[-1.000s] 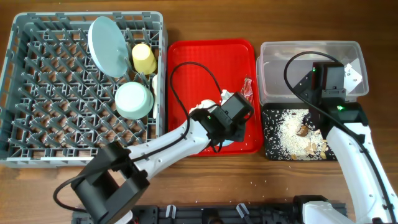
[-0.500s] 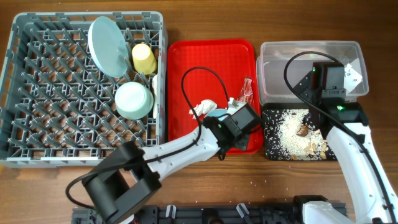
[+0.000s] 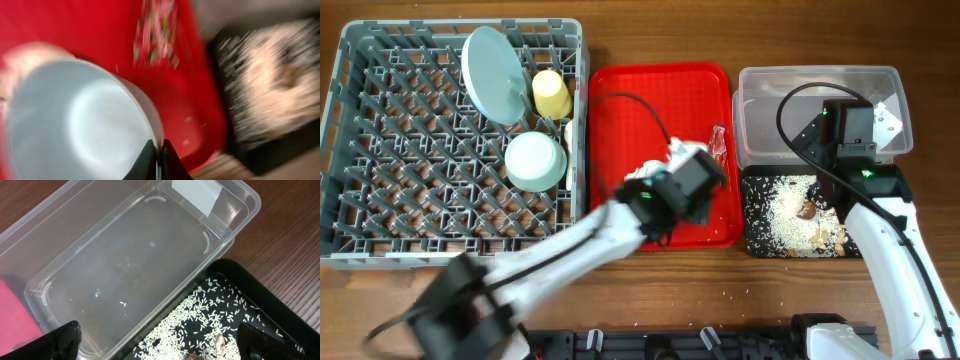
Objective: Sort waste into correct bins and load items into the dishwasher rack
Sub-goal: 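Carry the light blue bowl with the left gripper into the rack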
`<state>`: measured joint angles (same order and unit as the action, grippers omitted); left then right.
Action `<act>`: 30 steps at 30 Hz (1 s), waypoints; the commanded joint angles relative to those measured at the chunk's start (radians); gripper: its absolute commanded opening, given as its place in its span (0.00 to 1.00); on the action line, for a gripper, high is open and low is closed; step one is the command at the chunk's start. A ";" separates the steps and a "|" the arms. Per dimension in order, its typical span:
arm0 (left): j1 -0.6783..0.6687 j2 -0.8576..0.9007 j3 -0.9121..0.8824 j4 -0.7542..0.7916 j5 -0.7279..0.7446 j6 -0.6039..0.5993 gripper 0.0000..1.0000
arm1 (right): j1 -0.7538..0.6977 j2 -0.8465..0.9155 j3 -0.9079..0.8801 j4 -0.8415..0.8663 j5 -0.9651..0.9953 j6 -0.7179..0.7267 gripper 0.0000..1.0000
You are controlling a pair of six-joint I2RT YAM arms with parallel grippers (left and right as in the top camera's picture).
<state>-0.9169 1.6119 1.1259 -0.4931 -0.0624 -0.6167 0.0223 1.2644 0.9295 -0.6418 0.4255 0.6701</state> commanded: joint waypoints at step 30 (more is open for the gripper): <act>1.308 -0.144 -0.003 -1.012 1.312 1.051 0.04 | -0.004 0.013 0.006 0.002 -0.002 0.011 1.00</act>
<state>0.3641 1.4628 1.1259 -1.3903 1.3788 0.2466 0.0223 1.2655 0.9295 -0.6418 0.4232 0.6701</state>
